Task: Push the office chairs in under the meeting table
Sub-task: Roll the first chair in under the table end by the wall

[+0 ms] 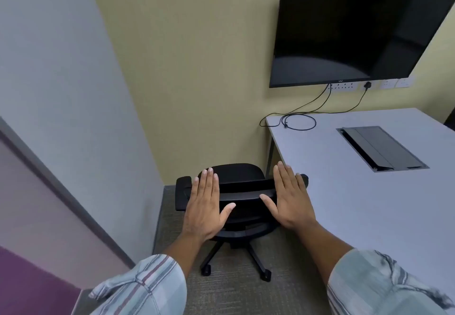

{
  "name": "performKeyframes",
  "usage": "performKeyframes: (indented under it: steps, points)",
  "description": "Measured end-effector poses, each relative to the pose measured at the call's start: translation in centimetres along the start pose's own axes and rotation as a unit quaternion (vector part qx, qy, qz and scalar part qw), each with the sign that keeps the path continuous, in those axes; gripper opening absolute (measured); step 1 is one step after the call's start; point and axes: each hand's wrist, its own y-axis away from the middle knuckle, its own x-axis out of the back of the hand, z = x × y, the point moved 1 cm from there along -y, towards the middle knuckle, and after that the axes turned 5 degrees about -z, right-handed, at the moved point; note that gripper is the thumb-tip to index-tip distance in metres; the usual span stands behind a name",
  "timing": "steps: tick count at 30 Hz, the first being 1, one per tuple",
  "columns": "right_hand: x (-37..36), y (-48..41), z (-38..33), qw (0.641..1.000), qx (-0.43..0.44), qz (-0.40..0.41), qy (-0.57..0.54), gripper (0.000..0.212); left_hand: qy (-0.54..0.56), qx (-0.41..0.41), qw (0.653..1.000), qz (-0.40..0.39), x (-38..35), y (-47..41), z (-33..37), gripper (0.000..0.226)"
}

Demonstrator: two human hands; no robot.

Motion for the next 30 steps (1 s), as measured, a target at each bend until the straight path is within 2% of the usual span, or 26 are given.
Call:
performKeyframes:
  steps: [3,7,11,14,21,30]
  points:
    - [-0.2,-1.4,0.2,0.999,0.018,-0.021,0.019,0.096,0.009,0.014,1.000,-0.026,-0.5,-1.2,-1.0,0.103]
    - [-0.2,-3.4,0.7,0.996,0.054,-0.059,0.031,0.099,-0.002,-0.016,0.999,-0.052,-0.9,-3.0,-1.8,0.110]
    - [0.5,-5.5,1.6,0.987,0.089,-0.134,0.019,0.099,0.012,-0.017,1.000,-0.010,-0.9,-4.3,-2.4,0.105]
    - [1.2,-6.7,2.2,0.979,0.081,-0.185,0.013,0.101,0.016,-0.018,1.000,0.005,-0.8,-4.8,-2.6,0.100]
    - [0.5,-6.2,1.5,0.989,0.050,-0.139,-0.010,0.098,0.028,-0.026,0.999,-0.025,-0.6,-6.1,-4.0,0.083]
    - [-0.7,-4.4,-1.8,0.994,0.010,-0.105,-0.014,0.084,0.089,-0.089,0.992,0.018,-1.9,-6.5,-8.1,0.076]
